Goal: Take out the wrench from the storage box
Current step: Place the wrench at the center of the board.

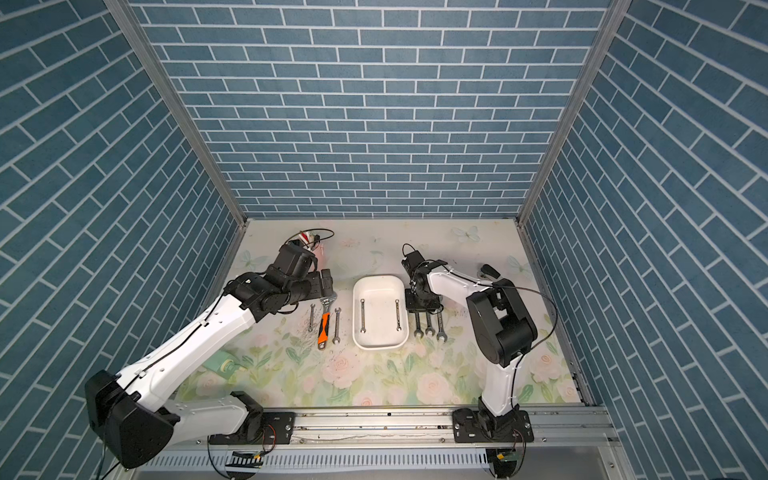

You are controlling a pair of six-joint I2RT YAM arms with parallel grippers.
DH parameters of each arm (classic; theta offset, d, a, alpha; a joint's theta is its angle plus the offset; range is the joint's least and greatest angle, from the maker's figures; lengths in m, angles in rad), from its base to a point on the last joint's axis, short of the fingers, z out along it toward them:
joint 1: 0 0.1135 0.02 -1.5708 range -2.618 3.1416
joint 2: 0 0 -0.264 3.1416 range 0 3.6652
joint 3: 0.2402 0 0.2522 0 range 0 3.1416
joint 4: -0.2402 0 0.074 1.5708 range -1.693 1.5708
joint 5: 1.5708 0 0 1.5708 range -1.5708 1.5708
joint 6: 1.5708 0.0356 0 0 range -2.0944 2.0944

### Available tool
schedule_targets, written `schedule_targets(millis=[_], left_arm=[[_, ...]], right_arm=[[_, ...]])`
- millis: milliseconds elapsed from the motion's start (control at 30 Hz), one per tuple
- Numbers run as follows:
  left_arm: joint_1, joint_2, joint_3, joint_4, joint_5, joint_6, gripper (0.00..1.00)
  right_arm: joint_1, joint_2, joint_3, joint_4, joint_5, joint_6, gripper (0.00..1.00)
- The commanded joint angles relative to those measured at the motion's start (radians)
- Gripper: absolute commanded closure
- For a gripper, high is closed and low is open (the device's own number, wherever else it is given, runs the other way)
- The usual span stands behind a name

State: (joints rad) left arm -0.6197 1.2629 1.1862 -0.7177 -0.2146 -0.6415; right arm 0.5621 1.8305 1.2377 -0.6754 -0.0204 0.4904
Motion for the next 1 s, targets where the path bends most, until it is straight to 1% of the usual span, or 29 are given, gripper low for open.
schedule_targets(millis=[0,100,233,367,567,700,767,867,967], left_arm=[[-0.089,0.037,0.049,0.039,-0.073,-0.079,0.01],[-0.171,0.095,0.088,0.056,-0.107,-0.128,0.03],[-0.255,0.204,0.143,0.069,-0.128,-0.177,0.06],[-0.318,0.342,0.221,0.055,-0.125,-0.213,0.13],[-0.348,0.51,0.257,0.098,-0.07,-0.25,0.21],[-0.351,0.618,0.273,0.125,-0.039,-0.257,0.22],[-0.351,0.673,0.288,0.126,-0.024,-0.252,0.21],[-0.351,0.74,0.302,0.127,-0.022,-0.25,0.14],[-0.35,0.779,0.304,0.145,-0.012,-0.239,0.13]], right_arm=[[-0.017,-0.11,0.003,-0.06,0.038,0.02,0.61],[-0.026,-0.181,-0.011,-0.075,0.045,0.022,0.61],[-0.039,-0.262,-0.051,-0.078,0.042,0.023,0.6],[-0.057,-0.329,-0.106,-0.065,0.026,0.021,0.6],[-0.09,-0.381,-0.174,-0.043,0.004,0.011,0.59],[-0.107,-0.402,-0.2,-0.036,-0.005,0.001,0.59],[-0.115,-0.41,-0.21,-0.033,-0.011,-0.004,0.59],[-0.127,-0.415,-0.224,-0.027,-0.015,-0.009,0.58],[-0.134,-0.416,-0.234,-0.024,-0.021,-0.012,0.58]])
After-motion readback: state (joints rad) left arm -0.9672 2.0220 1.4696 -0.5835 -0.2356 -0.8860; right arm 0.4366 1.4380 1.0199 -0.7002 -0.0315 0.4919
